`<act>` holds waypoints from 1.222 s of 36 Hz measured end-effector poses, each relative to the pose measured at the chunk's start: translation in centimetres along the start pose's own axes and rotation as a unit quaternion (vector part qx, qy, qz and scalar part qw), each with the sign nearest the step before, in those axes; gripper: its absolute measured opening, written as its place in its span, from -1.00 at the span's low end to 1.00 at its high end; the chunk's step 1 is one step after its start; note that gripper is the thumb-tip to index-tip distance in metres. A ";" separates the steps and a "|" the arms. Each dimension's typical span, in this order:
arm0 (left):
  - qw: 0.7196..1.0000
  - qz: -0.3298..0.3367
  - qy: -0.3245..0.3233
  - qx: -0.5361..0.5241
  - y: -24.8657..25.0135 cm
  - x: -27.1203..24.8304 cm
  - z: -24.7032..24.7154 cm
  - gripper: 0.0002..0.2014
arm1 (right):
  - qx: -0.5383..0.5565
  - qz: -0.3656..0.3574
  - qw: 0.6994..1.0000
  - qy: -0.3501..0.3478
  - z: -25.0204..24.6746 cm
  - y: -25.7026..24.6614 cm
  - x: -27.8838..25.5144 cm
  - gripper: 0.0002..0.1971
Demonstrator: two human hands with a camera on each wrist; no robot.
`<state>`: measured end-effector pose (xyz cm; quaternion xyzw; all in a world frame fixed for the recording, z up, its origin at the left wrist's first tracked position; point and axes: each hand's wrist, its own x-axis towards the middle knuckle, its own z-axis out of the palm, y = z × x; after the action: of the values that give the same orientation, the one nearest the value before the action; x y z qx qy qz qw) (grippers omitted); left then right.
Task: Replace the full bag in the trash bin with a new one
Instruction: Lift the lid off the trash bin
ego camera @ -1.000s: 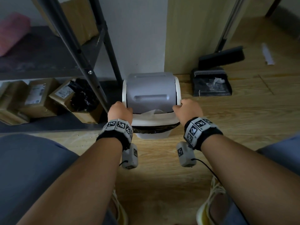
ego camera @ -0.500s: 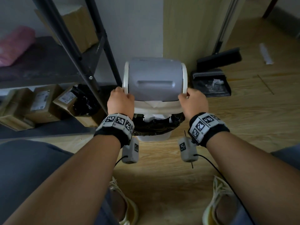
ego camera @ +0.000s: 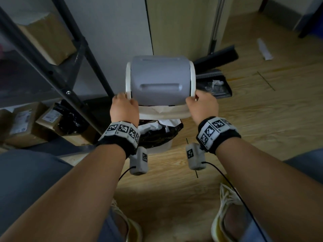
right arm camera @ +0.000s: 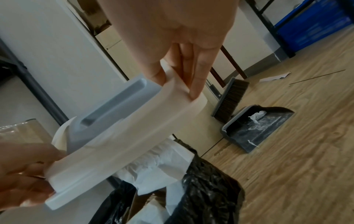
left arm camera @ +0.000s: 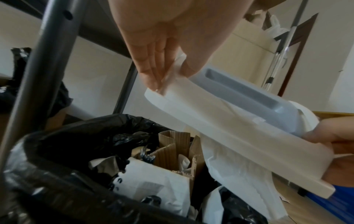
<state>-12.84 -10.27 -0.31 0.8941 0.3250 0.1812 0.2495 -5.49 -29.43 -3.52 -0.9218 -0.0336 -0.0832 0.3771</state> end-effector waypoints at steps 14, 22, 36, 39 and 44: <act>0.999 -0.033 0.016 -0.024 -3.4 0.1 -0.8 -0.69 | -0.014 -0.016 1.000 -0.016 1.8 -2.7 -0.4 -0.77; 0.999 -0.004 -0.001 -0.051 -2.4 -0.1 0.2 -0.65 | 0.001 0.014 1.000 -0.007 1.1 -0.6 0.0 -0.72; 0.991 -0.007 0.060 -0.123 -0.4 -1.9 1.3 -0.89 | 0.094 0.144 0.985 -0.006 -0.8 0.4 0.1 -0.68; 0.991 -0.051 0.036 -0.123 -0.6 -1.9 1.3 -0.85 | 0.115 0.155 0.981 -0.006 -0.7 -0.4 0.0 -0.69; 0.989 -0.052 -0.090 -0.105 -1.3 -1.4 2.1 -0.78 | 0.129 0.158 0.979 -0.013 -0.5 -1.5 0.0 -0.74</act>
<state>-13.49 -11.07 -3.01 0.8576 0.3264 0.1202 0.3788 -5.71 -28.69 -2.11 -0.8603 0.0969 -0.0052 0.5005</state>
